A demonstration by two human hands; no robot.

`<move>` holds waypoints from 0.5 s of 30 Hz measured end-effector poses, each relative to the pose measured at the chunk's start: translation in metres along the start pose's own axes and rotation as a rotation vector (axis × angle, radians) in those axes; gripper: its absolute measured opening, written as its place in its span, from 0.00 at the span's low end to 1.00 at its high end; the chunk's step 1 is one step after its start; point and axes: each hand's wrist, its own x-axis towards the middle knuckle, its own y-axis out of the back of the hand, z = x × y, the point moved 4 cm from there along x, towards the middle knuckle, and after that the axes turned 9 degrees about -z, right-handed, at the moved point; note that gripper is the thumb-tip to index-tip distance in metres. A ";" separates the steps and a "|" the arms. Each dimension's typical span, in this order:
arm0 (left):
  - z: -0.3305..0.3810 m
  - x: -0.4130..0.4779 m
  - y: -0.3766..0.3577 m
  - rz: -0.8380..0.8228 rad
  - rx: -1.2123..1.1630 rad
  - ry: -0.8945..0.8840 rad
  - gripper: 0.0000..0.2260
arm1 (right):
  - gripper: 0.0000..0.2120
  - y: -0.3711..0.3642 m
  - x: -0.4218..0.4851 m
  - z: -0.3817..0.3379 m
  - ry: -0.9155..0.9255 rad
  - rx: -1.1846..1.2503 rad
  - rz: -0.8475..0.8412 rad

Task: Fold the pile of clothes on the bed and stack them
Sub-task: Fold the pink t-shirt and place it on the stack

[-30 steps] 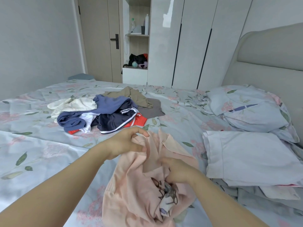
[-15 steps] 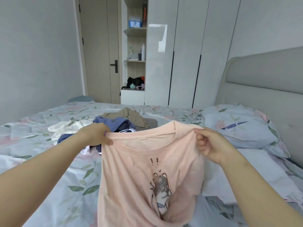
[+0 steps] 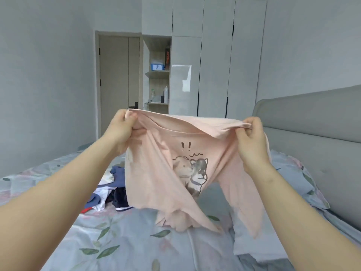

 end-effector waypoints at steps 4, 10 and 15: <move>0.049 -0.003 0.006 0.126 0.048 -0.227 0.07 | 0.09 0.007 0.010 -0.038 0.074 -0.061 0.080; 0.114 -0.012 0.011 0.194 0.038 -0.446 0.07 | 0.14 0.016 0.020 -0.097 0.290 0.034 0.057; 0.132 -0.017 0.011 0.210 0.029 -0.514 0.06 | 0.13 0.024 0.023 -0.120 0.357 0.016 0.084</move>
